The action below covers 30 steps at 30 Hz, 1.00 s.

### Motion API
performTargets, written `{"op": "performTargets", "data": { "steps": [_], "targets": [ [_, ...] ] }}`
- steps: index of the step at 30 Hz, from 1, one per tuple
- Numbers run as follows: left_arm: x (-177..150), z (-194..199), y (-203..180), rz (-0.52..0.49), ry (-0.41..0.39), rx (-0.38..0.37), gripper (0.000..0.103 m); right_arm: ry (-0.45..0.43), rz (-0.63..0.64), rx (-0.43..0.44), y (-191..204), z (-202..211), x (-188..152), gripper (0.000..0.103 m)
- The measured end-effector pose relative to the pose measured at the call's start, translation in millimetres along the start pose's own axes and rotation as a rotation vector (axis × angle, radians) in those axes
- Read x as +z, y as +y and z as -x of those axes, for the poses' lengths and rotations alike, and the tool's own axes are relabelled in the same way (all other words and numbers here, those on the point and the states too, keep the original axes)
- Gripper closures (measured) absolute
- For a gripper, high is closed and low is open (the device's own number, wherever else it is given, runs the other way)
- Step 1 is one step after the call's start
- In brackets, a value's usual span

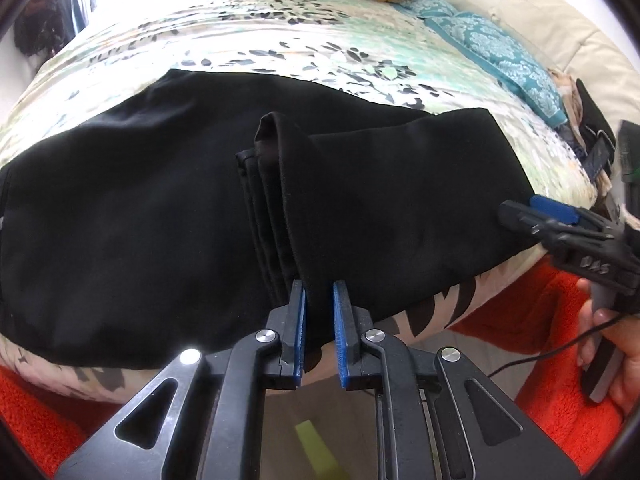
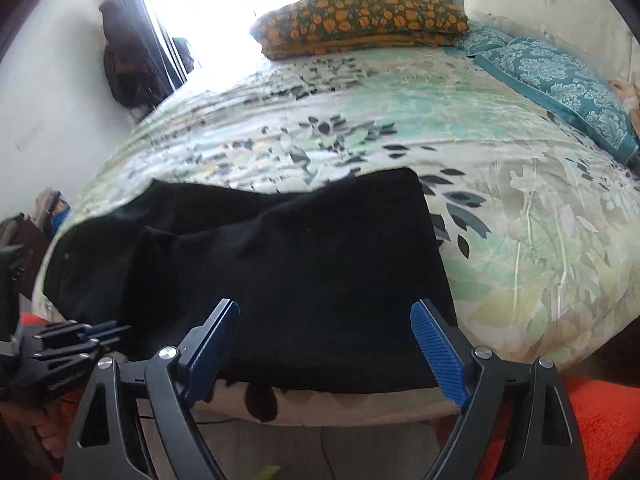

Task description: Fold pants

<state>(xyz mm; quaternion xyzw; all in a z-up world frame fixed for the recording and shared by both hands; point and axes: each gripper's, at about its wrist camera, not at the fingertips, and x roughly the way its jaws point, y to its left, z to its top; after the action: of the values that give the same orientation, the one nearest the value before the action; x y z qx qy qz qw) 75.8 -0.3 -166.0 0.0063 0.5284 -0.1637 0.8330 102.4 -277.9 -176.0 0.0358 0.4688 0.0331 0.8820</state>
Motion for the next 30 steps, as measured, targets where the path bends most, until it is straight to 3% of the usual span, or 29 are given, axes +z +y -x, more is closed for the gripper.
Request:
{"op": "performTargets", "data": {
  "steps": [2, 3, 4, 6, 8, 11, 15, 18, 21, 22, 23, 26, 28, 30],
  "targets": [
    [1, 0, 2, -0.001, 0.010, -0.010, 0.088, 0.114, 0.064, -0.059, 6, -32, -7, 0.013],
    [1, 1, 5, 0.014, 0.012, -0.015, 0.083, 0.111, 0.089, -0.078, 9, -37, -10, 0.012],
    [2, 5, 10, 0.046, 0.009, -0.017, 0.066, 0.093, 0.103, -0.089, 11, -35, -11, 0.011],
    [4, 17, 23, 0.133, -0.031, 0.008, 0.050, 0.090, 0.122, -0.095, 14, -36, -11, 0.010],
    [6, 36, 31, 0.182, -0.126, 0.034, 0.048, 0.083, 0.118, -0.099, 12, -36, -14, 0.008],
    [20, 51, 18, 0.139, -0.219, 0.034, 0.048, 0.081, 0.112, -0.100, 12, -35, -14, 0.006],
    [35, 33, -22, -0.005, -0.214, -0.088, 0.046, 0.080, 0.117, -0.107, 15, -36, -15, 0.003],
    [45, -3, -41, -0.091, -0.154, -0.145, 0.044, 0.078, 0.115, -0.108, 15, -37, -15, 0.001],
    [52, -42, -17, -0.008, -0.068, -0.072, 0.046, 0.075, 0.109, -0.099, 14, -39, -15, 0.000],
    [51, -49, -8, 0.023, -0.061, -0.078, 0.055, 0.075, 0.107, -0.093, 13, -39, -15, 0.000],
    [47, -51, -1, 0.037, -0.075, -0.097, 0.058, 0.075, 0.106, -0.086, 12, -39, -15, 0.000],
    [39, -48, -10, -0.032, -0.085, -0.063, 0.058, 0.075, 0.112, -0.081, 13, -38, -15, 0.000],
    [37, -50, -17, -0.063, -0.083, -0.041, 0.052, 0.076, 0.099, -0.075, 11, -32, -11, 0.003],
    [38, -49, -16, -0.050, -0.091, -0.044, 0.050, -0.026, 0.067, -0.067, 8, -8, -1, 0.002]
  ]
}}
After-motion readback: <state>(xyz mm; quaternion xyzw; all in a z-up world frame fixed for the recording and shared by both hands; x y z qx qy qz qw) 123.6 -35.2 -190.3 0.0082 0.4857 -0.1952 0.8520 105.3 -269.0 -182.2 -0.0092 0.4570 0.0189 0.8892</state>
